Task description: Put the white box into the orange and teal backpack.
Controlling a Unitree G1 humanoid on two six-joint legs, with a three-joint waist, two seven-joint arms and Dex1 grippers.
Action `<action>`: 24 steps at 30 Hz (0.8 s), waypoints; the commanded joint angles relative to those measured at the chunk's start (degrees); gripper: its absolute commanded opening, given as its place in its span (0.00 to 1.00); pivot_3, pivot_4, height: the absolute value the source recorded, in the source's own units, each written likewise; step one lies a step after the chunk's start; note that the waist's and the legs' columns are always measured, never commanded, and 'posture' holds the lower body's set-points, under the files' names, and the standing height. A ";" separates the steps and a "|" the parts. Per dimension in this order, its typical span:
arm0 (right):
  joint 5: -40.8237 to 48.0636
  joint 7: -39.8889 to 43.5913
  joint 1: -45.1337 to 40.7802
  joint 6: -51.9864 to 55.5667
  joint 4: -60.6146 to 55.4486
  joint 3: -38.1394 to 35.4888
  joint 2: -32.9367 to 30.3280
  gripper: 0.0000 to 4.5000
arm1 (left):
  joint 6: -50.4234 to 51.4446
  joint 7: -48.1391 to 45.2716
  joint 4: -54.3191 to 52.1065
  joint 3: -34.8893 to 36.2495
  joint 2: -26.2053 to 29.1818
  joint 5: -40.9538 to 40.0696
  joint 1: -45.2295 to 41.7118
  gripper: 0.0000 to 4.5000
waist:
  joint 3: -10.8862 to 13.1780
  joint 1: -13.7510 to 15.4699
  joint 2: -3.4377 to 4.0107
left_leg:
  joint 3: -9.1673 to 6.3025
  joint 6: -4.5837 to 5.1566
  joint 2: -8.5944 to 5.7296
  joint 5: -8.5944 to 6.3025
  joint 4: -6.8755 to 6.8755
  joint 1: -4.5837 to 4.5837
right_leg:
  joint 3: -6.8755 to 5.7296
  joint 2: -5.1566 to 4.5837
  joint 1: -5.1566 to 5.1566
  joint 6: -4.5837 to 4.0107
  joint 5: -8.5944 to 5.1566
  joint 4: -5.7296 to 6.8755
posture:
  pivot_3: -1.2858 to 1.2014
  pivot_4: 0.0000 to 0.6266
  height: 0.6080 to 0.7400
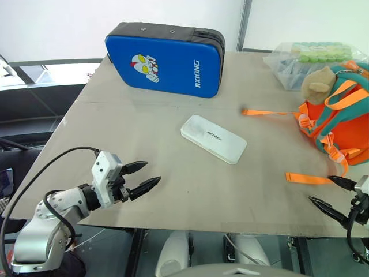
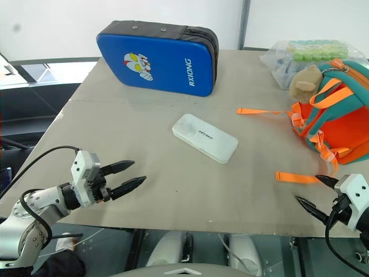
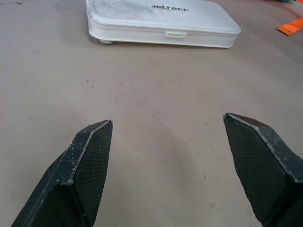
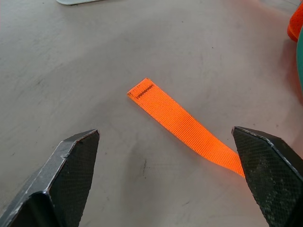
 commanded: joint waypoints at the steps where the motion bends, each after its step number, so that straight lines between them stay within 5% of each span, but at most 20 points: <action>1: 1.51 -4.28 -2.91 1.08 -3.82 -0.44 1.95 0.98 | 0.55 2.07 0.79 1.32 0.39 -0.80 -4.23 0.85 | 0.00 0.02 0.00 | 0.00 0.00 0.00 0.00 0.00 0.00 | 0.00 0.00 0.00 0.00 0.00 0.00 | 0.52 0.24 1.00; 4: 5.09 -11.99 -9.59 8.31 -11.87 4.33 4.69 0.98 | 5.07 7.47 2.60 0.89 -1.19 -2.58 -12.11 0.85 | 0.03 0.31 -0.03 | -0.09 -0.01 0.09 0.01 0.10 0.00 | -0.06 0.14 0.00 0.02 0.00 0.05 | 0.52 0.24 1.00; 7: 6.78 -17.28 -16.26 15.15 -13.71 8.96 6.21 0.82 | 9.29 9.81 3.61 -0.08 -2.27 -4.63 -16.84 0.80 | -0.01 0.25 -0.02 | -0.02 -0.01 0.11 0.02 0.10 0.08 | 0.00 0.18 0.01 0.12 0.03 0.11 | 0.52 0.24 1.00; 10: 4.15 -23.30 -24.31 20.38 -12.87 15.01 7.48 0.52 | 13.90 14.44 5.66 -1.90 -3.49 -4.27 -22.78 0.56 | 0.01 0.27 -0.07 | 0.03 -0.02 0.09 0.01 0.00 0.26 | 0.03 0.18 0.17 0.10 0.17 0.04 | 0.52 0.24 1.00; 15: -1.02 -30.44 -33.45 29.18 -12.33 25.10 8.82 0.00 | 18.55 20.03 13.16 -8.37 -5.27 0.76 -34.83 0.01 | 0.01 0.86 -0.08 | -0.08 -0.02 -0.01 0.01 0.01 0.16 | -0.06 0.17 0.13 0.12 0.17 0.06 | 0.52 0.24 1.00; 24: -6.80 -32.05 -43.01 39.60 -10.77 37.86 8.09 0.00 | 10.93 15.55 41.10 -23.37 -8.23 15.87 -56.00 0.01 | 0.02 0.44 -0.10 | -0.22 -0.01 -0.38 0.02 0.06 -0.33 | -0.13 0.05 -0.21 0.16 0.18 -0.01 | 0.52 0.24 1.00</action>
